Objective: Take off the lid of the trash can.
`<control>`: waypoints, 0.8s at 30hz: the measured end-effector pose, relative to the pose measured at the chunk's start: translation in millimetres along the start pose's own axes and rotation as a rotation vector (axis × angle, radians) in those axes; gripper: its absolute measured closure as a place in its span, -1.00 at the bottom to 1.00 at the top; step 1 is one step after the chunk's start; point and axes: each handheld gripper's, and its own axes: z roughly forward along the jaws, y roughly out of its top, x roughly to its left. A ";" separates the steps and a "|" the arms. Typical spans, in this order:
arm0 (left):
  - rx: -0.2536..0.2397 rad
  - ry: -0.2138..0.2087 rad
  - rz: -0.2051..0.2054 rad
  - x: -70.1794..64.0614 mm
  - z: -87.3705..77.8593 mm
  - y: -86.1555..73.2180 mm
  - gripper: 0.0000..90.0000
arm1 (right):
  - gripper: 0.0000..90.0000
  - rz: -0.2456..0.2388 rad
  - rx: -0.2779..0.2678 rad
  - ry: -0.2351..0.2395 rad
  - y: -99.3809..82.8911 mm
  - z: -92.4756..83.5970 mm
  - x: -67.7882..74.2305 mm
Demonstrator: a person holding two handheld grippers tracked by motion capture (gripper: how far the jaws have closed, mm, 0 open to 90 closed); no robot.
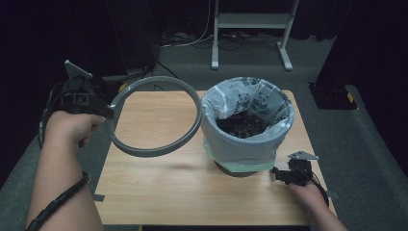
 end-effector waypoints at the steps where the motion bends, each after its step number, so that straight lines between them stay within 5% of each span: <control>1: 0.000 0.000 0.000 0.0 0.0 0.0 0.74 | -0.79 0.000 0.000 0.000 0.0 0.0 0.0; 24: 0.017 0.029 -0.005 12.2 24.9 -7.1 0.74 | -0.79 0.001 0.000 0.001 0.1 0.0 0.0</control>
